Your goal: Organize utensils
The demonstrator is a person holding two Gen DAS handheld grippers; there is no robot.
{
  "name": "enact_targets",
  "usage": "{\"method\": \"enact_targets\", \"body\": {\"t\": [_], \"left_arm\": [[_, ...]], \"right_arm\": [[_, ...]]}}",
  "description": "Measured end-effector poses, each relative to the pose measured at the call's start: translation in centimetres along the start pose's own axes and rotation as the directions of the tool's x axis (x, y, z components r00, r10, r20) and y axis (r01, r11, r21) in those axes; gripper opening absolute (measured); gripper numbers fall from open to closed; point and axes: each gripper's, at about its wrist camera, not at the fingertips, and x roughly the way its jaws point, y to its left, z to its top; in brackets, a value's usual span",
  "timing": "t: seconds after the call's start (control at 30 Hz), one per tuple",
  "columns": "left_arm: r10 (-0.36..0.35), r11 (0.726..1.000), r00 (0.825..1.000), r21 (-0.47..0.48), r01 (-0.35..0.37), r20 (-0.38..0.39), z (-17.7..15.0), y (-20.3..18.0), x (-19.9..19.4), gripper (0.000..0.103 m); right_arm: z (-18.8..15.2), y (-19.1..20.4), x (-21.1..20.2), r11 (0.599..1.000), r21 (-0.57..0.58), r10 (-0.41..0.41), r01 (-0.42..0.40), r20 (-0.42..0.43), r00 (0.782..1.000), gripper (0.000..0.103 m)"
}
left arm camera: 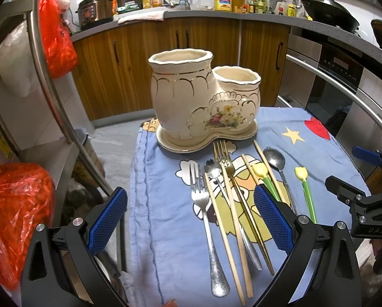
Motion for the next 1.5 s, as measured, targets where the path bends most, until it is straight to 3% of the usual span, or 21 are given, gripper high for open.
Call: {"method": "enact_targets", "body": {"t": [1.5], "left_arm": [[-0.011, 1.0, 1.0, 0.007, 0.011, 0.002, 0.6, -0.8, -0.7, 0.098]], "right_arm": [[-0.2, -0.5, -0.9, 1.0, 0.003, -0.01, 0.01, 0.005, 1.0, 0.098]]}}
